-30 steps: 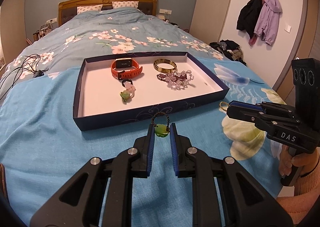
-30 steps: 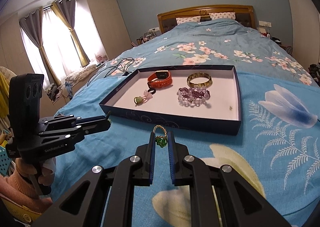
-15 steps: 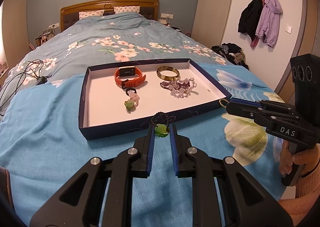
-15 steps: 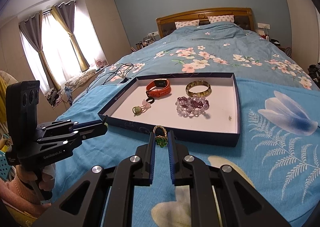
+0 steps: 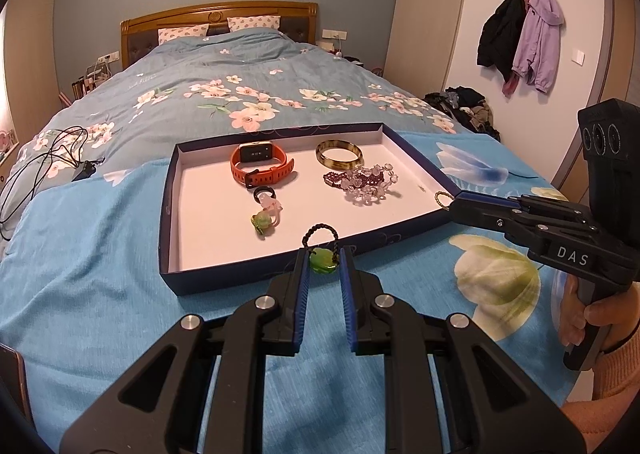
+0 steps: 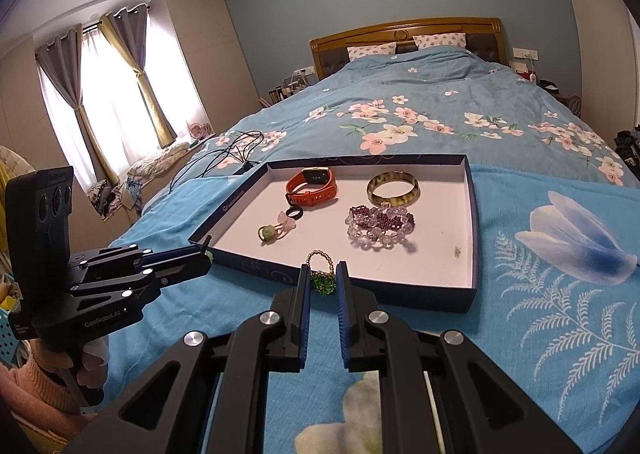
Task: Organize jewelry
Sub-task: 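Carry the black hair tie with the left tool while the right tool carries the ring toward the lid, then lower the hair tie into the lid with the left tool while the right tool lowers the ring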
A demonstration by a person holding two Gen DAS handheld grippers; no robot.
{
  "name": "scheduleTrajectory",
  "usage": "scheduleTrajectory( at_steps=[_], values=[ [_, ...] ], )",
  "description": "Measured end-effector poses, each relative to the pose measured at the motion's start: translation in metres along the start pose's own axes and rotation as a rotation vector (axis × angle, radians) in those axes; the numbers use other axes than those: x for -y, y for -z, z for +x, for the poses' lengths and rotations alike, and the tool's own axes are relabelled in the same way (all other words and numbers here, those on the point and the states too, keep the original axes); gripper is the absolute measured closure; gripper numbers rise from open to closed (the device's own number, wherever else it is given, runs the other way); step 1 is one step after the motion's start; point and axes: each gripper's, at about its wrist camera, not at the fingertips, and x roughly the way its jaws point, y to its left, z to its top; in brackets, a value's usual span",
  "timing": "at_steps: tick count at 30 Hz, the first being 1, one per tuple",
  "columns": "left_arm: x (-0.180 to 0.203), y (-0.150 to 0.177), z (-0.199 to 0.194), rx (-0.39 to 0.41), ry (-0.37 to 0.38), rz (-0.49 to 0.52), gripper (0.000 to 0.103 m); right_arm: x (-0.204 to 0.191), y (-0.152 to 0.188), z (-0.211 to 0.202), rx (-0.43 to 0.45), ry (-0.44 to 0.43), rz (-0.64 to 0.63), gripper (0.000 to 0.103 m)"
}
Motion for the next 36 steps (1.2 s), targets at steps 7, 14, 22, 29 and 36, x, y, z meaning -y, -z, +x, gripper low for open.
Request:
scheduleTrajectory(
  at_steps=[7,14,22,29,36],
  values=[
    [-0.002,-0.005,0.002,0.007,-0.007,0.002,0.087,0.001,-0.002,0.001,-0.001,0.001,-0.001,0.092],
    [-0.004,-0.010,0.004,0.014,-0.015,0.006,0.087,0.001,-0.004,0.003,0.002,0.001,-0.002,0.092],
    [-0.004,-0.014,0.005,0.022,-0.022,0.006,0.087,0.002,-0.008,0.004,0.005,0.005,-0.003,0.092],
    [-0.004,-0.017,0.006,0.028,-0.027,0.011,0.087,0.003,-0.013,0.006,0.010,0.007,-0.007,0.092],
    [-0.004,-0.019,0.008,0.027,-0.028,0.013,0.087,0.003,-0.017,0.008,0.014,0.008,-0.012,0.092]
  ],
)
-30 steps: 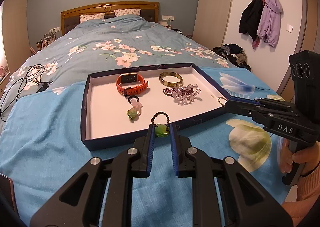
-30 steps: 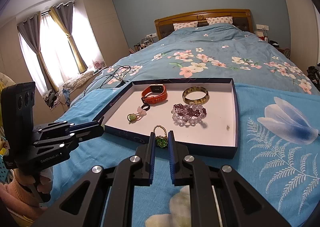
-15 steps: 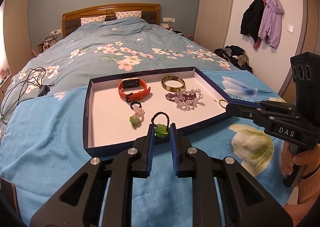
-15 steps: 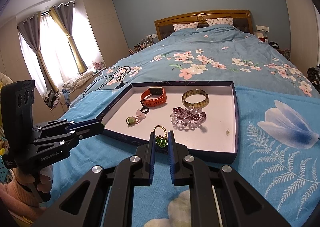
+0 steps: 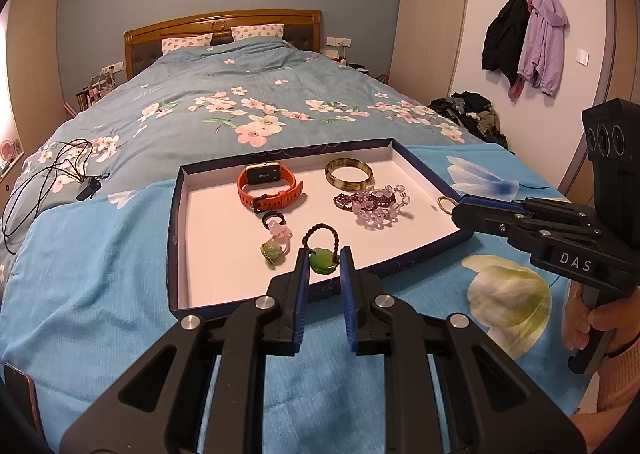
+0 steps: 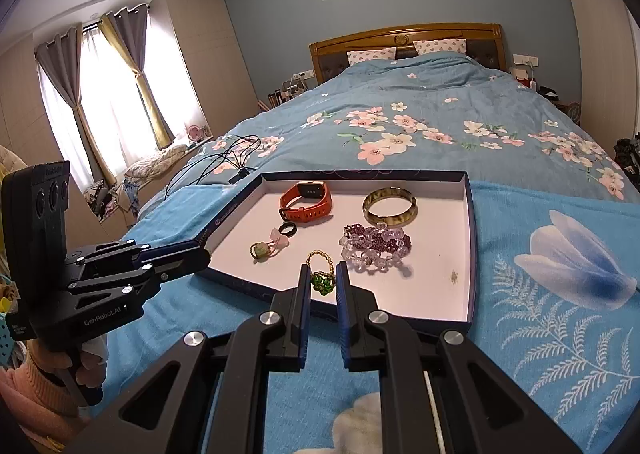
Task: Organize jewelry
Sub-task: 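Lower the hair tie into the lid with the left tool while the right tool lowers the ring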
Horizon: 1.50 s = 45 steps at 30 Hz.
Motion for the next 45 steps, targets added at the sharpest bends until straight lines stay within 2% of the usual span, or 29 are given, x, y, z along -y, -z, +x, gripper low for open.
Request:
scheduleTrajectory(
  at_steps=[45],
  values=[
    [0.003,-0.013,0.010,0.010,-0.014,0.018,0.087,0.013,-0.012,0.014,-0.005,0.017,0.006,0.092]
  ],
)
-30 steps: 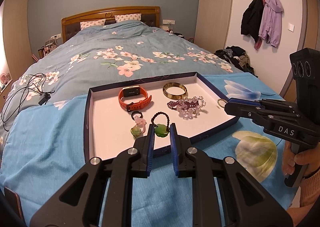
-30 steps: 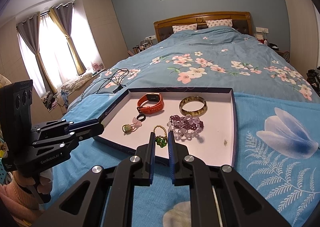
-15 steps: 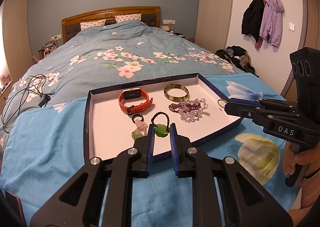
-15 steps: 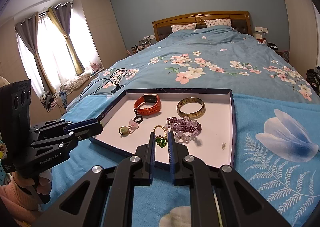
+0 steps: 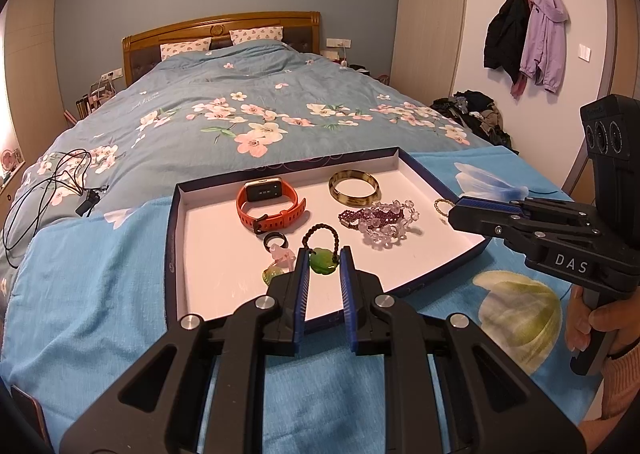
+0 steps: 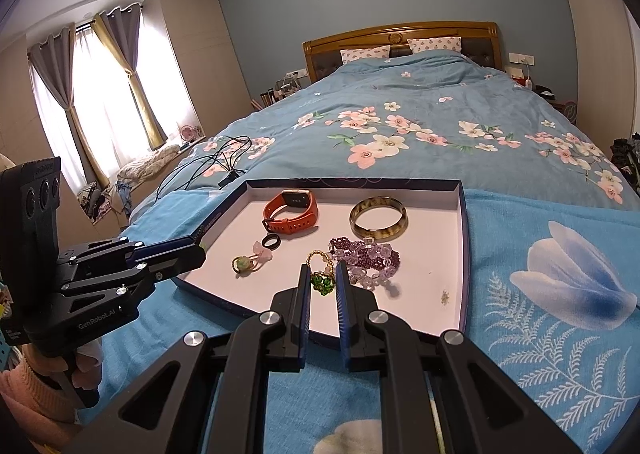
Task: Organize jewelry
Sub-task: 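Lower the hair tie into the lid with the left tool while the right tool lowers the ring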
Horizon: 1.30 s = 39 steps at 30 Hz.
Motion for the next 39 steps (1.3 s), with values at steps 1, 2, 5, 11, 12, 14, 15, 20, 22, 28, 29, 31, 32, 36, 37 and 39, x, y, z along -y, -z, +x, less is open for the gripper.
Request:
scheduleTrajectory(
  at_steps=[1,2,5,11,12,14,15,20,22,28,29,31,32,36,37,39],
  values=[
    [0.000,0.000,0.000,-0.001,0.000,0.001,0.087,0.000,0.000,0.000,-0.001,0.001,-0.001,0.092],
    [0.000,0.000,0.000,-0.001,0.001,0.002,0.087,0.001,0.000,0.001,-0.001,0.001,-0.001,0.092],
    [0.000,-0.002,0.001,-0.001,0.001,0.002,0.087,0.002,-0.001,0.002,-0.001,0.002,-0.001,0.092],
    [0.000,-0.003,0.003,-0.003,0.001,0.003,0.087,0.003,-0.001,0.003,-0.004,0.001,0.001,0.092],
    [0.000,-0.004,0.003,-0.004,0.002,0.002,0.087,0.003,-0.001,0.004,-0.006,0.001,0.002,0.092],
    [0.000,-0.005,0.004,-0.004,0.002,0.003,0.087,0.004,-0.001,0.006,-0.007,0.001,0.003,0.092],
    [-0.001,-0.005,0.004,-0.004,0.002,0.003,0.087,0.005,-0.002,0.007,-0.008,0.003,0.003,0.092],
    [-0.002,-0.007,0.007,-0.005,0.000,0.003,0.087,0.007,-0.002,0.009,-0.007,0.003,0.005,0.092],
    [-0.002,-0.007,0.007,-0.004,0.000,0.003,0.087,0.006,-0.002,0.008,-0.008,0.005,0.004,0.092],
    [-0.002,-0.009,0.010,-0.008,-0.004,0.000,0.087,0.009,-0.002,0.012,-0.014,0.007,0.008,0.092],
    [-0.003,-0.009,0.012,-0.010,-0.004,-0.002,0.087,0.010,-0.002,0.013,-0.015,0.008,0.009,0.092],
    [-0.005,-0.010,0.014,-0.013,-0.007,-0.003,0.087,0.009,-0.003,0.014,-0.018,0.010,0.010,0.092],
    [-0.005,-0.010,0.015,-0.015,-0.009,-0.004,0.087,0.008,-0.003,0.015,-0.019,0.010,0.010,0.092],
    [-0.007,-0.010,0.020,-0.019,-0.012,-0.007,0.087,0.009,-0.003,0.016,-0.023,0.012,0.013,0.092],
    [-0.007,-0.010,0.020,-0.020,-0.013,-0.007,0.087,0.009,-0.003,0.016,-0.023,0.011,0.014,0.092],
    [-0.007,-0.009,0.022,-0.023,-0.014,-0.009,0.087,0.009,-0.003,0.017,-0.023,0.010,0.013,0.092]
  ],
)
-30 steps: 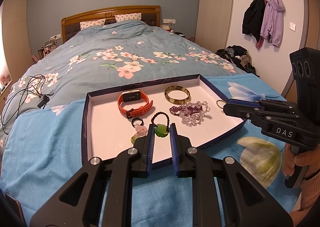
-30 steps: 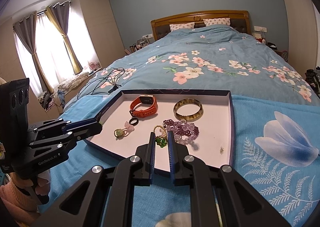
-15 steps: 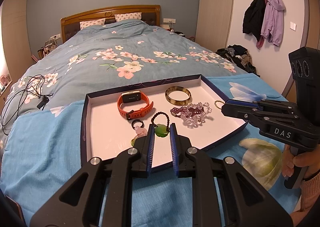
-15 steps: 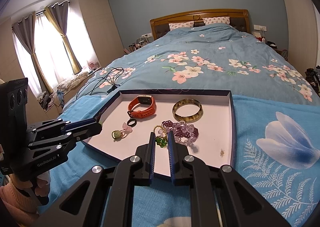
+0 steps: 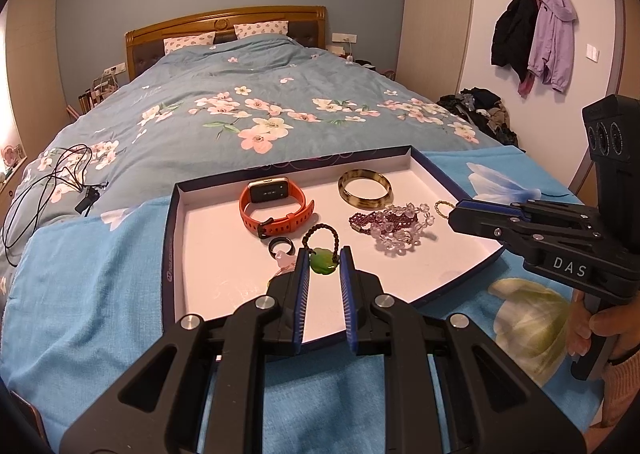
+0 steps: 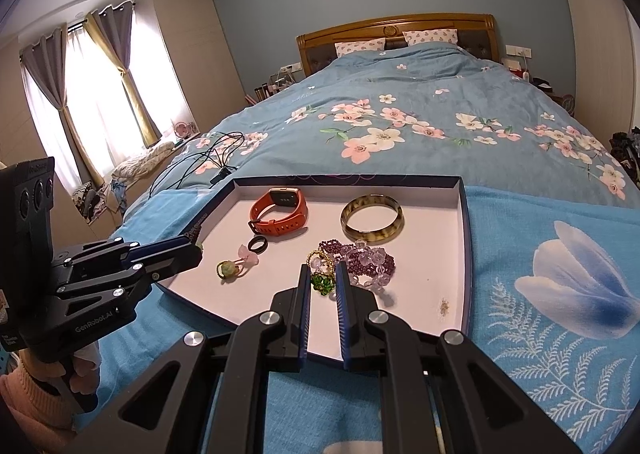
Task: Organize jewelry
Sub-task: 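Lower the hair tie into the lid with the left tool while the right tool lowers the ring, then open the left and right tools, releasing the hair tie and ring in the lid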
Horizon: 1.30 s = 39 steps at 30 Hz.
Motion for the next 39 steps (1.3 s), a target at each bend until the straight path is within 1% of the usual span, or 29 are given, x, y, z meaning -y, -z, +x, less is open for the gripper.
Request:
scheduleTrajectory(
  at_steps=[13,20,30,39],
  values=[
    [-0.003,0.001,0.009,-0.020,-0.016,-0.009,0.087,0.001,-0.001,0.008,-0.018,0.009,0.008,0.092],
    [-0.008,0.001,0.020,-0.051,-0.015,-0.033,0.087,0.002,-0.002,0.016,-0.046,0.017,0.014,0.092],
    [-0.012,0.004,0.034,-0.080,-0.038,-0.046,0.087,0.004,-0.002,0.031,-0.085,0.038,0.016,0.092],
    [-0.016,0.009,0.050,-0.129,-0.052,-0.059,0.087,0.007,0.002,0.045,-0.134,0.059,0.027,0.092]
  ],
)
